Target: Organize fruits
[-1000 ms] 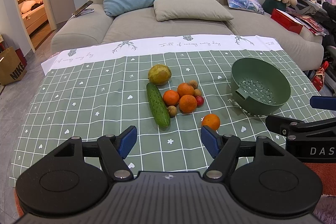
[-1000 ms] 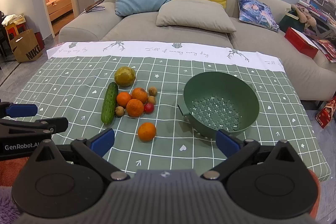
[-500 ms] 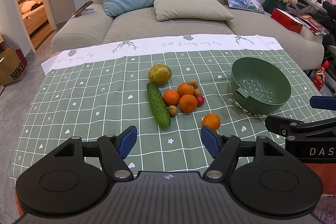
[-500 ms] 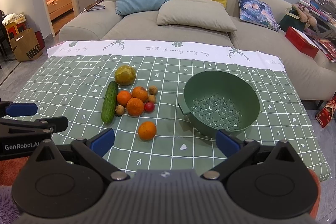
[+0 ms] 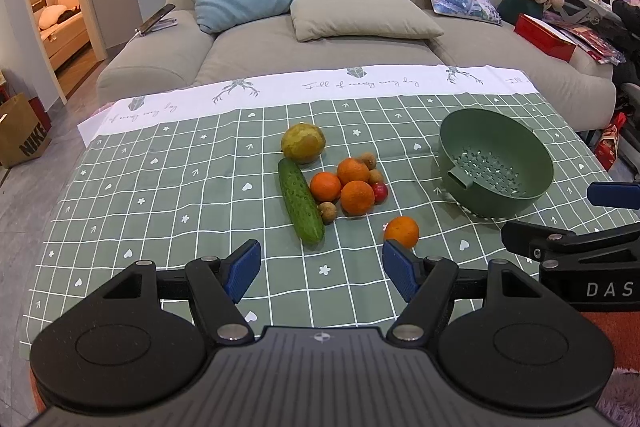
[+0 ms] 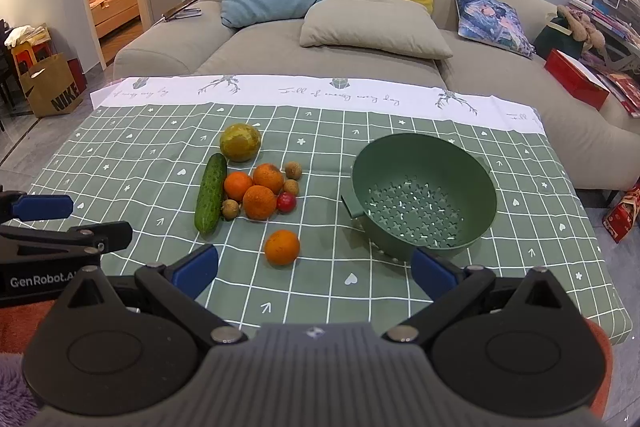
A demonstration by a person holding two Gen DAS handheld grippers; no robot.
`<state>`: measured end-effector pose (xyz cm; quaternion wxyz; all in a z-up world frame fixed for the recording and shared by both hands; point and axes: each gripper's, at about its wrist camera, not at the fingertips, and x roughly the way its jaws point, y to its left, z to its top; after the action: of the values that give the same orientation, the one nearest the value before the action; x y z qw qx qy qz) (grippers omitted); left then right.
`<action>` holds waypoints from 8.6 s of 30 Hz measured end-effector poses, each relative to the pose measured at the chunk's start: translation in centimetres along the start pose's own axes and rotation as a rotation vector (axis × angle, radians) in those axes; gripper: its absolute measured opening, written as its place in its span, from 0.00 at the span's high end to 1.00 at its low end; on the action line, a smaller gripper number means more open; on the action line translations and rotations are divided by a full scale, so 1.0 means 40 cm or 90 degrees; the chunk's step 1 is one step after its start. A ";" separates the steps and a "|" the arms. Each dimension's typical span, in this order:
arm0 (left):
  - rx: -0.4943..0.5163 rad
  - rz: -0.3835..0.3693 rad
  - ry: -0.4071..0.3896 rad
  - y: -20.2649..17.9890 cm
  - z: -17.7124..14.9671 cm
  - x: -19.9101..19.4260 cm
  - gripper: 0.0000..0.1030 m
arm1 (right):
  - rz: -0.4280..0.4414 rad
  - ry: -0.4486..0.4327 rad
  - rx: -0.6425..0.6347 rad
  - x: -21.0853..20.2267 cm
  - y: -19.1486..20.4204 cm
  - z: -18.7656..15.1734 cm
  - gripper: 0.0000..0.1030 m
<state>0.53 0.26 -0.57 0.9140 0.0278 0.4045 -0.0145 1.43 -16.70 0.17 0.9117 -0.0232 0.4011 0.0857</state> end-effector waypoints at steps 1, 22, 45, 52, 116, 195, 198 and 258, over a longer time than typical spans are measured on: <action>0.000 0.001 0.000 -0.001 0.000 0.000 0.21 | 0.000 0.001 0.000 -0.003 -0.002 0.002 0.04; -0.010 -0.071 0.024 0.041 0.030 0.070 0.32 | 0.092 0.049 -0.012 0.103 -0.018 0.014 0.21; -0.121 -0.062 0.166 0.112 0.031 0.448 0.51 | 0.097 0.186 -0.035 0.490 0.060 0.001 0.34; -0.122 -0.076 0.179 0.107 0.054 0.514 0.54 | 0.102 0.217 -0.034 0.544 0.062 -0.002 0.44; -0.164 -0.084 0.249 0.119 -0.001 0.415 0.60 | 0.186 0.239 0.006 0.480 0.020 -0.059 0.62; -0.002 -0.249 0.199 -0.275 0.308 0.446 0.50 | 0.024 0.261 -0.147 0.502 -0.347 0.165 0.17; -0.002 -0.231 0.161 -0.231 0.305 0.395 0.50 | 0.031 0.236 -0.124 0.449 -0.336 0.180 0.17; 0.162 -0.171 0.080 0.178 0.281 0.677 0.24 | 0.200 0.161 -0.122 0.713 0.083 0.224 0.61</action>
<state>27.38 6.53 -12.78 0.8659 0.0896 0.4560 -0.1851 26.29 -8.52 -14.66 0.8232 -0.0578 0.5010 0.2607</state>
